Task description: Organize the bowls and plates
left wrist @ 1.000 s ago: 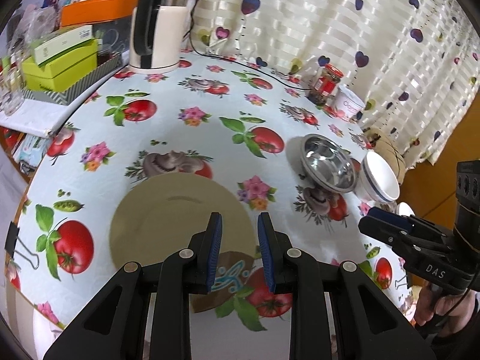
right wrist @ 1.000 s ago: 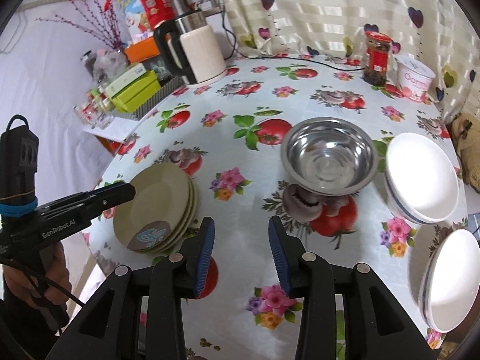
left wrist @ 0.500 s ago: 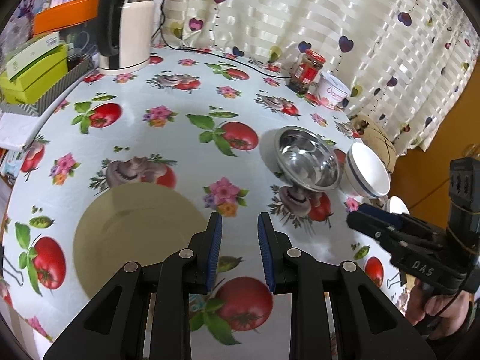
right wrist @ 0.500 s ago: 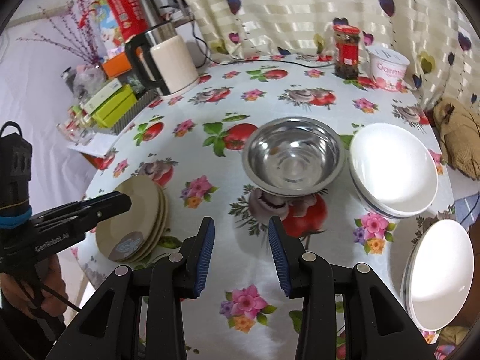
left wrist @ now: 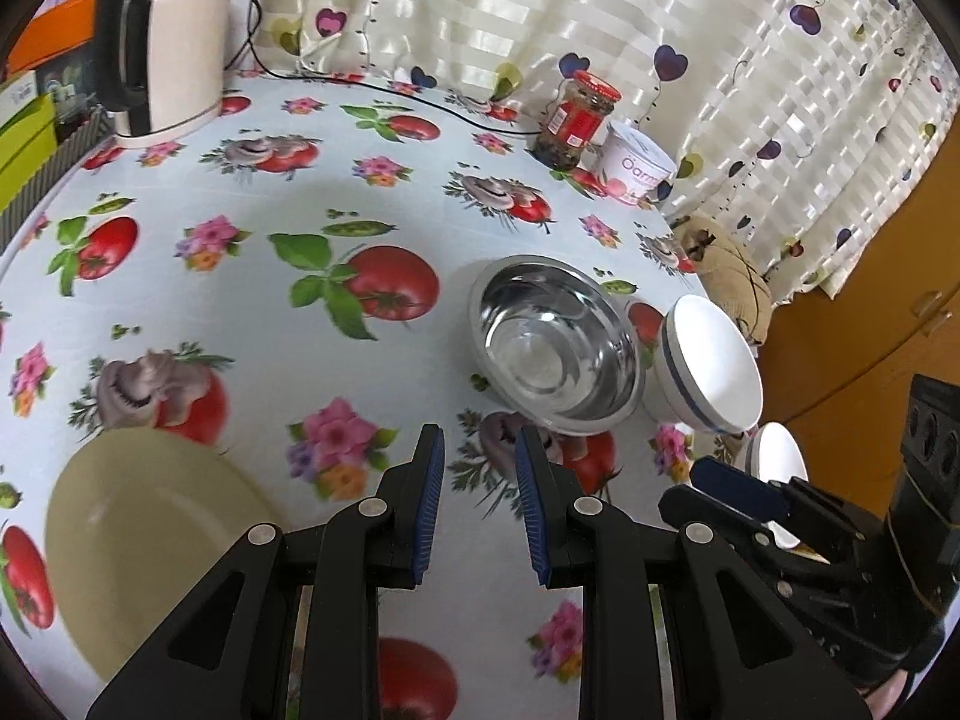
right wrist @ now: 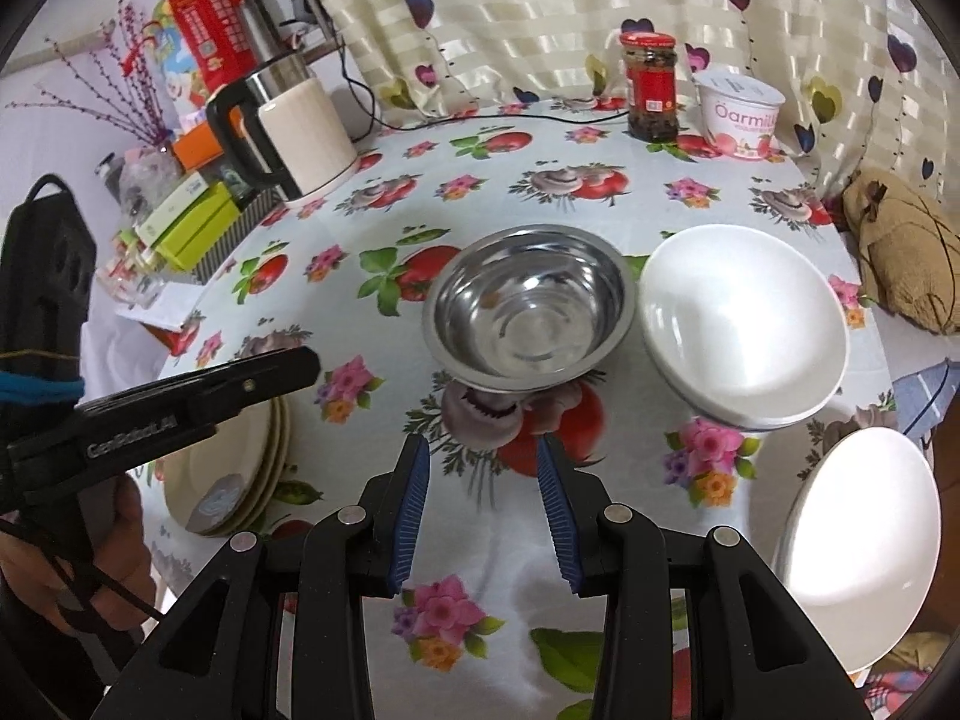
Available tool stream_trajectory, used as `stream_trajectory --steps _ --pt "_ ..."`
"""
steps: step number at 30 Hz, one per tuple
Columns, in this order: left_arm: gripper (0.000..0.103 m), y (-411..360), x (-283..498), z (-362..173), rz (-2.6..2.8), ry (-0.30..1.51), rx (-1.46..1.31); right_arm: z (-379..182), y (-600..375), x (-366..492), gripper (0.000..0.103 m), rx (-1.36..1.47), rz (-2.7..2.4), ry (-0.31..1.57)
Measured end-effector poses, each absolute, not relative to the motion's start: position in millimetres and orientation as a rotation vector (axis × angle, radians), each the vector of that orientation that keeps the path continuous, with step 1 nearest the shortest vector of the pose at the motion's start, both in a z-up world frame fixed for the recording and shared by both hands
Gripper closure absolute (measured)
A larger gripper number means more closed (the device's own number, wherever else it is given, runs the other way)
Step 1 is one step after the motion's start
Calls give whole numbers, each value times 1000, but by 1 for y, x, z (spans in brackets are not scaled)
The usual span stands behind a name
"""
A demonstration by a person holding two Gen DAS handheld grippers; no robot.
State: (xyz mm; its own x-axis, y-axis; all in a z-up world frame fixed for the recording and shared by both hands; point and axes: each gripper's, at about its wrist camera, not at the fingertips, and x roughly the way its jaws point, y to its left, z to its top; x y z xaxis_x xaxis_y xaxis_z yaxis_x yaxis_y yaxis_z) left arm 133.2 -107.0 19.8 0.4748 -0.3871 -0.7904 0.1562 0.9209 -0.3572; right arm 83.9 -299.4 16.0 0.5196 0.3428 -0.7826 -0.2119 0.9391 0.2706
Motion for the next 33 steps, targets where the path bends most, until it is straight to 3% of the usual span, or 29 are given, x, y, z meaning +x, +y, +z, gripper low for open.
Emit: stream_trajectory --steps 33 --pt "80 -139 193 -32 -322 1169 -387 -6 -322 107 66 194 305 1013"
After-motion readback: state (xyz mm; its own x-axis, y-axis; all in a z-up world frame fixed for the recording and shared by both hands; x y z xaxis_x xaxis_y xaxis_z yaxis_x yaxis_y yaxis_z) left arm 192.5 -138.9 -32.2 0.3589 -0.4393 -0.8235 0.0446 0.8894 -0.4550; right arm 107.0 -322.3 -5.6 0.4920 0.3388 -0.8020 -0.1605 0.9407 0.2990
